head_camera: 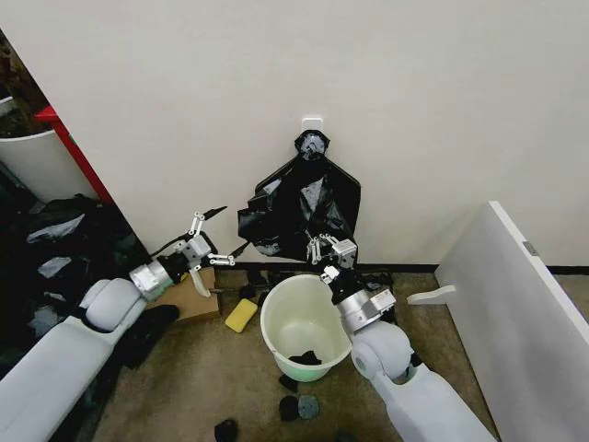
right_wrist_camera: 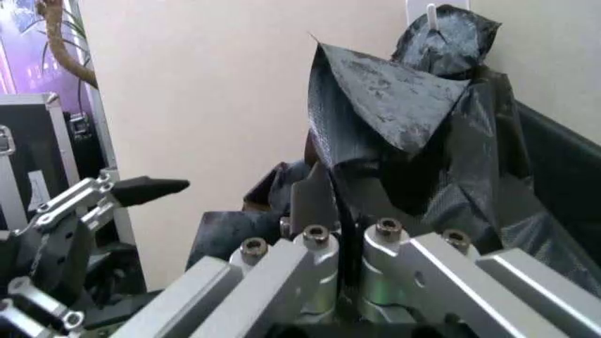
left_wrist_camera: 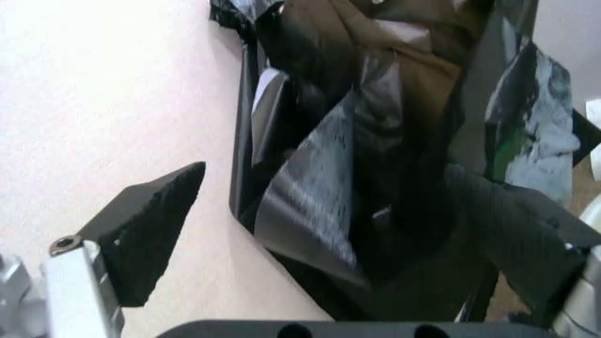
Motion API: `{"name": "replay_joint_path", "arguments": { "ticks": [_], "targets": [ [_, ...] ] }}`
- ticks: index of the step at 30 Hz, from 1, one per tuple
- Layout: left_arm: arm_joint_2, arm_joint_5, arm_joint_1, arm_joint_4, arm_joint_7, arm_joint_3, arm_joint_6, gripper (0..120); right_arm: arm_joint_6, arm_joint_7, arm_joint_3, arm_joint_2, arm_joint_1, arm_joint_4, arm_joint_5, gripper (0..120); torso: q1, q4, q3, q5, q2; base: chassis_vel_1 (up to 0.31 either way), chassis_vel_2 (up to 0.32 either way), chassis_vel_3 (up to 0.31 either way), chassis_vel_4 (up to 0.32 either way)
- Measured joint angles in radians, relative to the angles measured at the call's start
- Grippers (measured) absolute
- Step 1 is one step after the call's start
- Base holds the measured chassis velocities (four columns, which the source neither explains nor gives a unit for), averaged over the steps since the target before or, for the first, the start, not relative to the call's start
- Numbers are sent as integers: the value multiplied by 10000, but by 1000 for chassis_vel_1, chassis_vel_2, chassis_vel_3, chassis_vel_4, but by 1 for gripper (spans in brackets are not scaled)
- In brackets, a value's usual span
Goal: Place the garbage bag over the trash bin.
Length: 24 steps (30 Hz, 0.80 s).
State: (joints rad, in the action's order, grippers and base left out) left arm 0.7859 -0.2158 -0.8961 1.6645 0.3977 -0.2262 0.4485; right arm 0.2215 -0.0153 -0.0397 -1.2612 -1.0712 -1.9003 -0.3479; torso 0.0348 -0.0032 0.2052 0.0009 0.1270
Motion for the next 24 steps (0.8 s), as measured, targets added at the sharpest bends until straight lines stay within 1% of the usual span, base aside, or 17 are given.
{"name": "replay_joint_path", "arguments": {
  "ticks": [5, 8, 10, 12, 13, 19, 20, 24],
  "targets": [
    [41, 131, 301, -262, -16, 308, -1, 100, 22, 36, -18, -33, -5, 39, 32, 0, 0, 1, 0, -1, 0, 0, 0, 0, 0],
    [226, 767, 798, -752, -226, 876, -15, 97, 35, 68, -30, -30, 4, 53, 35, 0, 0, -1, 0, -4, 0, 0, 0, 0, 0],
    [365, 1233, 1045, -960, -522, 1138, -25, 88, 36, 75, -31, -41, 19, 53, 31, 0, 0, -2, 0, 0, 0, 0, 0, 0, 0],
    [420, 1323, 1145, -1056, -670, 1259, -59, 81, 35, 84, -28, -44, 16, 51, 31, 0, 0, -1, 0, -2, 0, 0, 0, 0, 0],
    [420, 1323, 1145, -1056, -670, 1259, -59, 81, 35, 84, -28, -44, 16, 51, 31, 0, 0, -1, 0, -2, 0, 0, 0, 0, 0],
    [492, 1176, 1302, -1243, -854, 1539, -254, 55, 41, 107, -58, 3, -24, -30, 29, 0, 0, 0, 0, -1, 0, 0, 0, 0, 0],
    [492, 1176, 1302, -1243, -854, 1539, -254, 55, 41, 107, -58, 3, -24, -30, 29, 0, 0, 0, 0, -1, 0, 0, 0, 0, 0],
    [524, 859, 1319, -1259, -1006, 1671, -469, 39, 45, 112, -82, 21, -53, -120, 12, 0, 0, 0, 0, -1, 0, 0, 0, 0, 0]
  ]
}}
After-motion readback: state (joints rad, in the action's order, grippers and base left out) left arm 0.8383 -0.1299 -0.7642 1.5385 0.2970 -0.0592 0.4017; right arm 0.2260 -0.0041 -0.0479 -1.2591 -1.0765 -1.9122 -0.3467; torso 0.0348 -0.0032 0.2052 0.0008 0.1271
